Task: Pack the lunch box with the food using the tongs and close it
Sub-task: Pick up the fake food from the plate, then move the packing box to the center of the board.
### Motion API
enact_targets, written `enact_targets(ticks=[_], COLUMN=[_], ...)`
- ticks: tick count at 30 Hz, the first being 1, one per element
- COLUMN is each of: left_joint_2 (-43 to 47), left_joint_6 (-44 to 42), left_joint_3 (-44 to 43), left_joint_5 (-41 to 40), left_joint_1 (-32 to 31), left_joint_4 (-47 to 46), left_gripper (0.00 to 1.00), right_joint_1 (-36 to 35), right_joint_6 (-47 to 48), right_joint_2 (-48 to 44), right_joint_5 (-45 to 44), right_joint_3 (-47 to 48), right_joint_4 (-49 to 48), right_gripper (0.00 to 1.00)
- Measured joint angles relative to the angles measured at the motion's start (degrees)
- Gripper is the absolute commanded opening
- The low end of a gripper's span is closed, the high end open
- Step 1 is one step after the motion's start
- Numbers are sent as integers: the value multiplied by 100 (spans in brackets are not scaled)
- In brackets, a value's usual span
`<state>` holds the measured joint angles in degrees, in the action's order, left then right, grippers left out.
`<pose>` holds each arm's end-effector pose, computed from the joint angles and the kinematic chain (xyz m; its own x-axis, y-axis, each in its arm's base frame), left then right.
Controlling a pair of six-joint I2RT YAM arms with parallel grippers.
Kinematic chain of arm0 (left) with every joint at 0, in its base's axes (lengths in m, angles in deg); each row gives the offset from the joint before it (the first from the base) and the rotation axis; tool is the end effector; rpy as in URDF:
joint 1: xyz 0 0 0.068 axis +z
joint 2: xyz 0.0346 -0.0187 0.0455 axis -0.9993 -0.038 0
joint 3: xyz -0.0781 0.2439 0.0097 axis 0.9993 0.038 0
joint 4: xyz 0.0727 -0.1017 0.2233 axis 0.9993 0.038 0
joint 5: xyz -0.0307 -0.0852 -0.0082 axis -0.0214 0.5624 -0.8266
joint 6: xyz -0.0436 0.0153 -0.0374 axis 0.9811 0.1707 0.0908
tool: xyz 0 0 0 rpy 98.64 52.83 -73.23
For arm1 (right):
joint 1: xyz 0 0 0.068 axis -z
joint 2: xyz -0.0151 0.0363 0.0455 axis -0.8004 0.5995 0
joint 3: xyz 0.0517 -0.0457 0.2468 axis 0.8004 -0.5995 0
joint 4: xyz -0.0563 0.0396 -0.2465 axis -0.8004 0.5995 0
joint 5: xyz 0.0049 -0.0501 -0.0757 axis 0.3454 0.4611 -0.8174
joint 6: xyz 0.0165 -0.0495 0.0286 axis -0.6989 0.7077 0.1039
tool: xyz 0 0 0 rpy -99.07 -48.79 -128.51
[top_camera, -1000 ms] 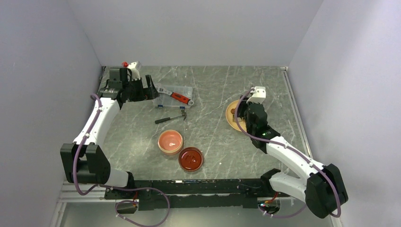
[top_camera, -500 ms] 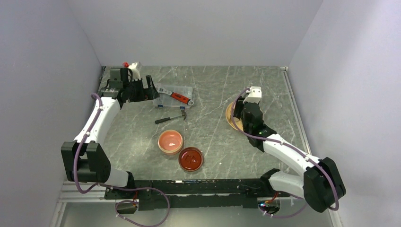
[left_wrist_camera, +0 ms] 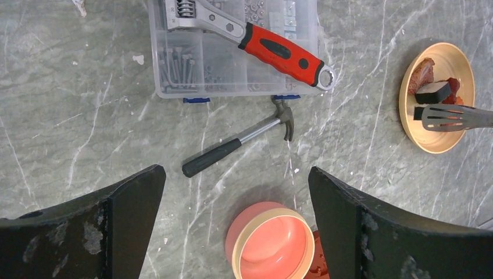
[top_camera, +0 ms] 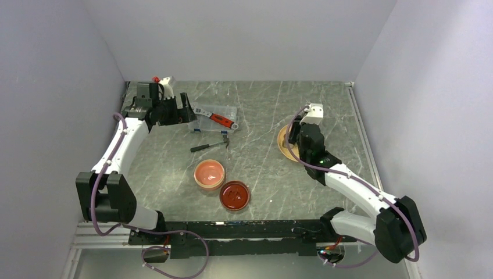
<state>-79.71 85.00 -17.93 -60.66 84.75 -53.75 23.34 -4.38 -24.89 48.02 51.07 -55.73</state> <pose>0.3154 -0.0319 0.2943 -0.7259 -0.1925 -0.6604 0.1291 0.9048 -0.4057 0.2351 0.1084 0.2480 -0.1904 0.0698 -0.9792 0.0545 0.9967 0.0605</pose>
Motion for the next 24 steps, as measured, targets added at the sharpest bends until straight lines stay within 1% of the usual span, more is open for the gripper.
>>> enact_targets(ticks=[4, 5, 8, 10, 13, 16, 20, 24], left_joint_2=[-74, -81, -68, 22, 319, 595, 835, 852], left_joint_6=[0, 2, 11, 44, 127, 267, 575, 927], left_joint_3=[-74, -74, -28, 190, 754, 1123, 1561, 1967], left_joint_5=[-44, -39, -17, -15, -24, -98, -264, -638], left_joint_1=[-138, -195, -286, -302, -302, -407, -772, -1209], left_joint_4=[79, 114, 240, 240, 452, 730, 898, 929], left_gripper=[99, 98, 89, 87, 86, 81, 75, 65], right_joint_1=[-39, -46, -68, -72, -72, -72, -72, -72], right_joint_6=[2, 2, 9, 15, 17, -22, -125, -243], right_joint_2=[-315, -424, -691, -866, -1123, -1298, -1447, -1532], right_joint_5=[-15, -28, -55, -59, -46, -20, 105, 273], right_joint_3=[153, 210, 345, 422, 551, 664, 807, 870], right_joint_4=[264, 345, 551, 706, 1040, 1377, 1884, 2245], right_gripper=[26, 26, 25, 25, 25, 25, 25, 25])
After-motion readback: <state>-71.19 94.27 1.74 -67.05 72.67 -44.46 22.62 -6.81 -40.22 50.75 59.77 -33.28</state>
